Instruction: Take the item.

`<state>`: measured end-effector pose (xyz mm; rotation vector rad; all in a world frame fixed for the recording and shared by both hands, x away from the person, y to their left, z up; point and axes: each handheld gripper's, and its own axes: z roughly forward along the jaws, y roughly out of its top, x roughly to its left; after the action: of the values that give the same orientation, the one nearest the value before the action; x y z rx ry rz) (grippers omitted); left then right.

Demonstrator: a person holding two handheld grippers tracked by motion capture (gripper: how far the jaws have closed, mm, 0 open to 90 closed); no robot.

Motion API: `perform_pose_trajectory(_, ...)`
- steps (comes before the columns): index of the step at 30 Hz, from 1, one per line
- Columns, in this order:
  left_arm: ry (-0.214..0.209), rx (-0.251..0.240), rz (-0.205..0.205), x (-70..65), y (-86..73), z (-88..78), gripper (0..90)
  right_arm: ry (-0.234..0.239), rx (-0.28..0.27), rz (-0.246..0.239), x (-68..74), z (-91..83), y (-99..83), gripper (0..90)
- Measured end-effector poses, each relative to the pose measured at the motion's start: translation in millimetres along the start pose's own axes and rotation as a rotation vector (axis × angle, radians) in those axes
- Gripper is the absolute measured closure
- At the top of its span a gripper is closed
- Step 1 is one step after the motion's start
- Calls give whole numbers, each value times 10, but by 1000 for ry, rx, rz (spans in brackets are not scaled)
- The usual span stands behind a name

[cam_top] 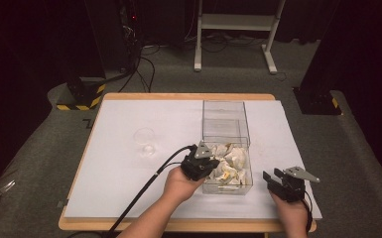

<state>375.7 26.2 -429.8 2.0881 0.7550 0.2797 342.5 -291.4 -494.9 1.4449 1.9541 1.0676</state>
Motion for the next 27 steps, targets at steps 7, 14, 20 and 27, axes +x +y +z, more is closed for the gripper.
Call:
perform_pose_trajectory(7,-19,-63,-15,2,15,-118,900,0,-1,1,1,4,0,503)
perform_pose_trajectory(14,-37,-114,-15,-5,19,-203,900,2,5,1,4,6,1,503)
perform_pose_trajectory(20,-34,-166,-10,2,42,-299,900,1,7,-1,6,8,2,504)
perform_pose_trajectory(27,-19,-216,-11,7,84,-408,900,3,6,-1,5,5,0,503)
